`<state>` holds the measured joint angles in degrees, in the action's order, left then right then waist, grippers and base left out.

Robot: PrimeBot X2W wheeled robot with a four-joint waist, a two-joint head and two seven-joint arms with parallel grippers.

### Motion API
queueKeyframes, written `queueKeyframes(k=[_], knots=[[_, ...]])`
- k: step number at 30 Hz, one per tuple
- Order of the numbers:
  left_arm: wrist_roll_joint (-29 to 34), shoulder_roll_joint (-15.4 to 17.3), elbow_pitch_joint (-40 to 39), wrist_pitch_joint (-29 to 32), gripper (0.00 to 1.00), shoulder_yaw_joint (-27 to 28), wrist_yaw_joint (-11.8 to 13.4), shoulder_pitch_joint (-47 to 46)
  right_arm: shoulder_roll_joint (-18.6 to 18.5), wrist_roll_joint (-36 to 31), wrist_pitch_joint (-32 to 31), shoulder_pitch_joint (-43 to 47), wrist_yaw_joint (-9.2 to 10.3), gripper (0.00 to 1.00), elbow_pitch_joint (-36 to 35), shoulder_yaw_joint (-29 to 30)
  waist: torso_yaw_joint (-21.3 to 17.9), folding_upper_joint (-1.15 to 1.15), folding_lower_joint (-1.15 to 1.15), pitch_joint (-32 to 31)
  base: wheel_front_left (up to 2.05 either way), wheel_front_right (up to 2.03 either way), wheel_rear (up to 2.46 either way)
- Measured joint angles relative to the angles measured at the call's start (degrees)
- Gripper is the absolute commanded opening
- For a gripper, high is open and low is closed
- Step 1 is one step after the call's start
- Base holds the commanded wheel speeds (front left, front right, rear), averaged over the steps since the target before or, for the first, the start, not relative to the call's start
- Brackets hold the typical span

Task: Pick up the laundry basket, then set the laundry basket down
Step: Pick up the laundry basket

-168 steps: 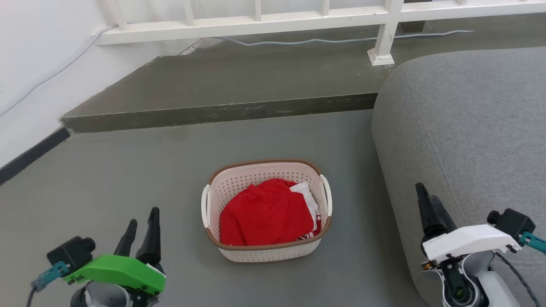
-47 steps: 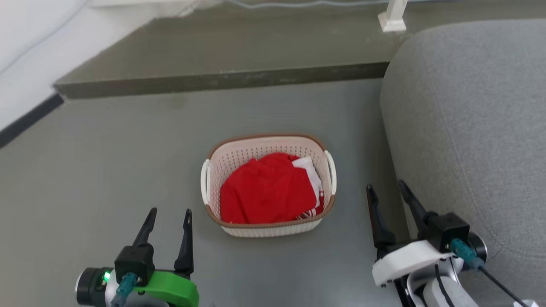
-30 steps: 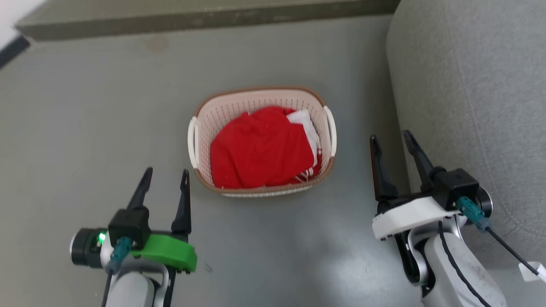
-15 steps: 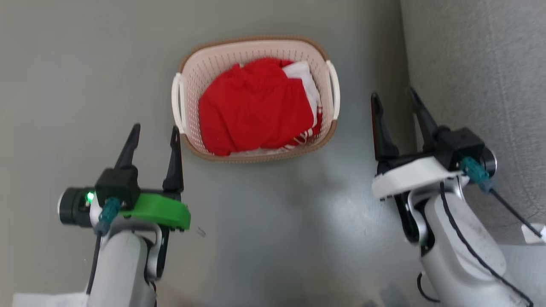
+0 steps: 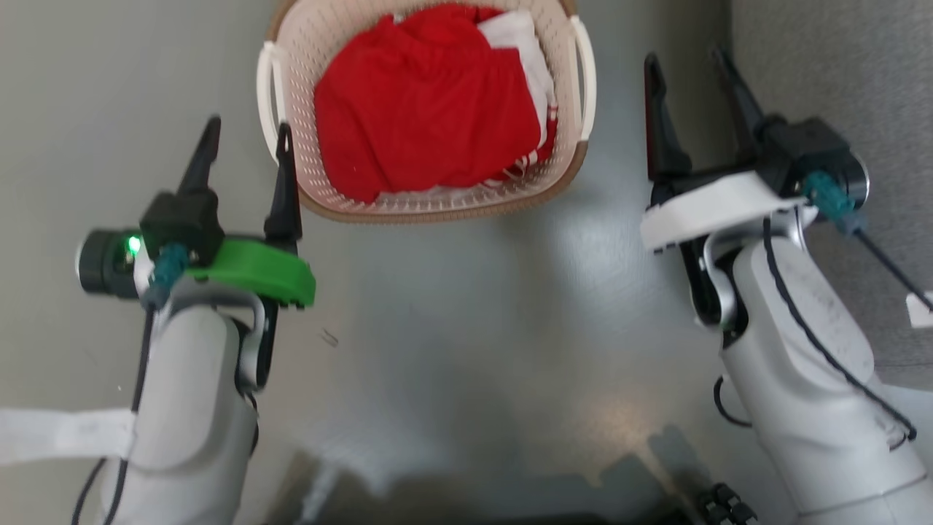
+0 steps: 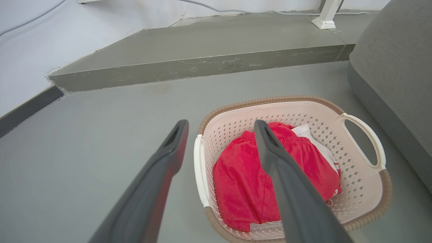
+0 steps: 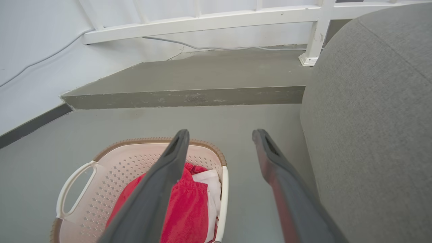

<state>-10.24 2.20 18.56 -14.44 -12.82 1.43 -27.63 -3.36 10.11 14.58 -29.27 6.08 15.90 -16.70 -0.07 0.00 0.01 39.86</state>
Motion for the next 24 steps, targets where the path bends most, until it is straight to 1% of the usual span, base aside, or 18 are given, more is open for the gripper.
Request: queueKeyframes(k=[9,13,16,18,24], knots=[[-0.02,-0.02,4.41,0.05,1.0,0.96,-0.89,-7.98,-0.16,0.54,0.0,-7.7,-0.02,1.0,5.43,0.65,-0.03,0.0,0.0,6.74,0.0,0.0,0.0],[-0.03,-0.09,6.39,0.3,1.0,0.97,-0.94,-11.18,-0.21,0.54,-0.01,-11.99,-0.29,1.0,7.99,0.63,0.05,0.0,0.0,9.74,0.0,0.0,0.0],[-0.09,-0.15,7.94,0.88,1.0,0.77,-1.49,-13.86,-0.27,0.53,-0.38,-15.33,-0.52,1.0,9.87,0.38,0.15,0.0,0.0,11.98,0.0,0.0,0.0],[-0.11,-0.33,10.23,1.07,1.0,0.92,-1.51,-16.4,-0.27,0.55,-0.77,-18.32,-0.94,1.0,12.32,-0.1,0.28,0.0,0.0,14.18,0.0,0.0,0.0],[-0.26,-0.49,15.48,1.8,1.0,1.4,-1.49,-19.23,-0.38,3.08,-1.1,-21.61,-0.97,1.0,17.31,-0.19,0.63,0.0,0.0,17.68,0.0,0.0,0.0]])
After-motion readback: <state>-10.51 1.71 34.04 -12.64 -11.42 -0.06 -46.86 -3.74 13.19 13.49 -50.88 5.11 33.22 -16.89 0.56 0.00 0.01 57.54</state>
